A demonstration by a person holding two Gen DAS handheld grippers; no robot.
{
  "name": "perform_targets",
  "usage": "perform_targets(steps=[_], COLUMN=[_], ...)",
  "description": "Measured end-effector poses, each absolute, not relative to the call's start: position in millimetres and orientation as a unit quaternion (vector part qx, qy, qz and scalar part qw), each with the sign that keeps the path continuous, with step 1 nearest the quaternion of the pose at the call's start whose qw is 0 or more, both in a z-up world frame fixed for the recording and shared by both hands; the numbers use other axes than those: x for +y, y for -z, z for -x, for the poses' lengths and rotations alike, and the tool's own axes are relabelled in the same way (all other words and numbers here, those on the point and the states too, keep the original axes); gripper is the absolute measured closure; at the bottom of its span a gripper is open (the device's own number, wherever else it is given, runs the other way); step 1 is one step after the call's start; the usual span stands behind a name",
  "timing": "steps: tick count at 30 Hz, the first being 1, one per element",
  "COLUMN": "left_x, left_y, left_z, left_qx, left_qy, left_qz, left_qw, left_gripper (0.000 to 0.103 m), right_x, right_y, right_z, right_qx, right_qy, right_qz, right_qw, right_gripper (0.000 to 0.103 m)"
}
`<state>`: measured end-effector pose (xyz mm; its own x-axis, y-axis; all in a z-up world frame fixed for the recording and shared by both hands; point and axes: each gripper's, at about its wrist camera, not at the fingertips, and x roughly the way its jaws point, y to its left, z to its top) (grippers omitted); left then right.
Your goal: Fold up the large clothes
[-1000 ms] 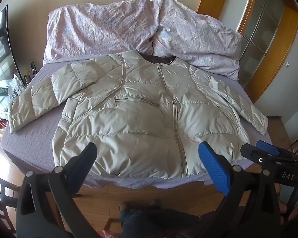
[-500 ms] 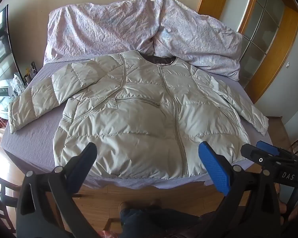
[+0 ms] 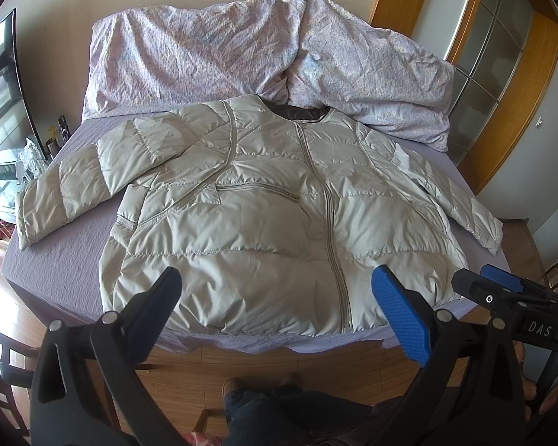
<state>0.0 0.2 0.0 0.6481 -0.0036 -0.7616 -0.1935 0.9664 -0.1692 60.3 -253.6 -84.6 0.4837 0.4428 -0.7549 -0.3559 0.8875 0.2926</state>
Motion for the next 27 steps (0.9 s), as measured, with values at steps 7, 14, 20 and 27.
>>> perform_targets(steps=[7,14,20,27], left_x=[0.2,0.2,0.1,0.2], left_y=[0.0,0.0,0.0,0.0], left_z=[0.0,0.0,0.0,0.0], left_qx=[0.416,0.416,0.416,0.416], left_qy=[-0.053,-0.053,-0.053,-0.053], left_qz=[0.118,0.118,0.118,0.118], left_qw=[0.9,0.9,0.9,0.9], left_gripper=[0.002,0.002,0.002,0.002], right_x=[-254.1,-254.7,-255.1,-254.8], right_y=[84.2,84.0,84.1,84.3], right_z=[-60.7,-61.4,-62.0,-62.7], right_qx=[0.452,0.452,0.453,0.453], right_qy=[-0.232,-0.232,-0.232,-0.232], right_qz=[-0.049,-0.049,-0.05,-0.05], right_qw=[0.86,0.86,0.859,0.859], right_gripper=[0.004,0.004,0.004,0.004])
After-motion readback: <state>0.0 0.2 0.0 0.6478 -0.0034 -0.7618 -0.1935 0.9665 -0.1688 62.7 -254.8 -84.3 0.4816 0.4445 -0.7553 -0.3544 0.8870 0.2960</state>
